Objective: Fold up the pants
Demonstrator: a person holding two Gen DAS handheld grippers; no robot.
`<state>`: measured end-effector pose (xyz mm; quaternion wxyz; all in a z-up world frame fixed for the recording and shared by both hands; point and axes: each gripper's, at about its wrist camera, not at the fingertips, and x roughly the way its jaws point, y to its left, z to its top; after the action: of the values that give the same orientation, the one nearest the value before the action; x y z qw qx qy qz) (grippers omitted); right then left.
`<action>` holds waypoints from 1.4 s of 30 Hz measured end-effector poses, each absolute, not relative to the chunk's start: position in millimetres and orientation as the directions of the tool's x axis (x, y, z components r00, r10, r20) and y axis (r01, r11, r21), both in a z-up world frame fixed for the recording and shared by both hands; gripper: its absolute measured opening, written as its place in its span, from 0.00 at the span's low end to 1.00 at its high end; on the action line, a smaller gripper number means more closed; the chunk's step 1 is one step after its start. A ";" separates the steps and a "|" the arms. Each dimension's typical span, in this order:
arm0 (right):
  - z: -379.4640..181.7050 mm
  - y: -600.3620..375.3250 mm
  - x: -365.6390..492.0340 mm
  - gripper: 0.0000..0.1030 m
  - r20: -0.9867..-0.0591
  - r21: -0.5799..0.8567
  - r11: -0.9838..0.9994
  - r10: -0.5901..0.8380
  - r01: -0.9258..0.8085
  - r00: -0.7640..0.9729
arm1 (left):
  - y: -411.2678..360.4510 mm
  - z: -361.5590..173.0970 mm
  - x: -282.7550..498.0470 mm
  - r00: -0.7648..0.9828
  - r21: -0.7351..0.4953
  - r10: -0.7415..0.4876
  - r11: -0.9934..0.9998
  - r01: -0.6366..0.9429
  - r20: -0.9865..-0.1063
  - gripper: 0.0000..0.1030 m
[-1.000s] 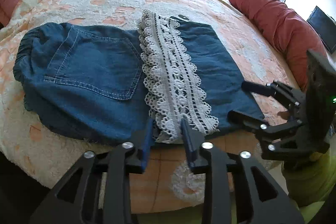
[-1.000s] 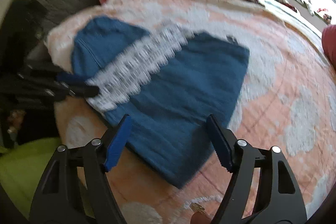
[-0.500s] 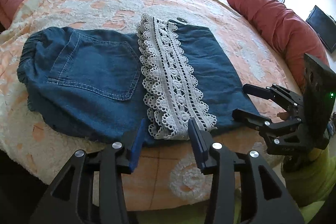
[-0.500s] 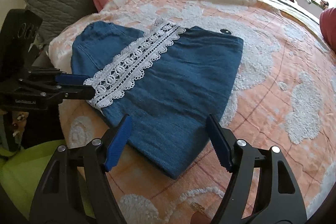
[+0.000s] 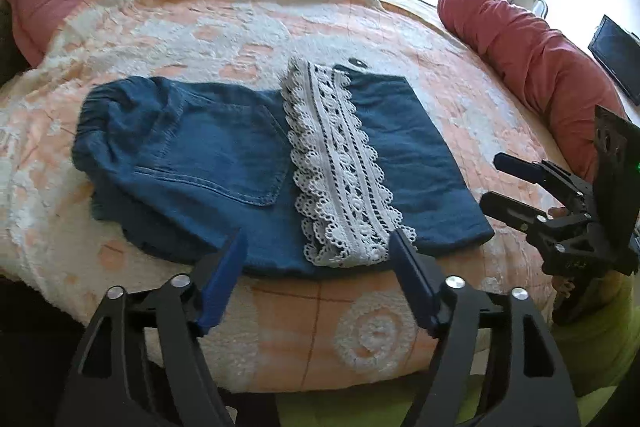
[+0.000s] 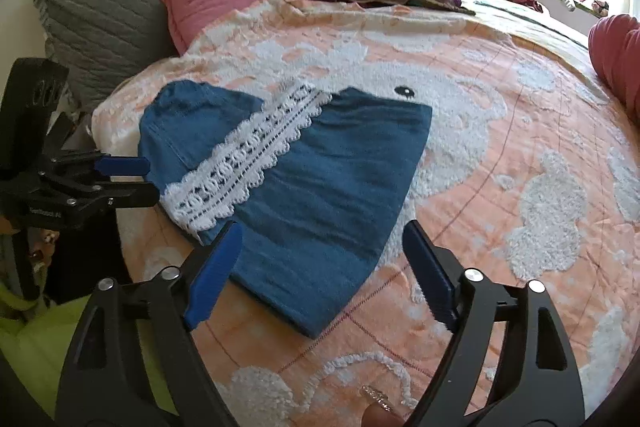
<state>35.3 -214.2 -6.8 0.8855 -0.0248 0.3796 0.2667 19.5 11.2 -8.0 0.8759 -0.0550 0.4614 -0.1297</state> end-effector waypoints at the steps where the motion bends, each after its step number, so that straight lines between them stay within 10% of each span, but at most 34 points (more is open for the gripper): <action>1: -4.4 -213.2 34.9 0.78 -0.682 0.157 0.855 0.456 -0.494 0.572 | 13.1 -5.9 18.2 0.548 -0.214 -0.274 0.962 0.171 -0.791 0.80; 42: 42.3 -58.8 106.1 0.88 -0.698 0.101 0.704 0.554 -0.703 0.454 | 132.7 -14.0 26.6 0.614 -0.250 -0.141 0.963 -0.095 -0.777 0.95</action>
<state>106.1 -58.8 42.3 0.8465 -0.1014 0.3677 0.3713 26.6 132.7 -14.0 0.8881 -0.1345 0.4393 -0.0131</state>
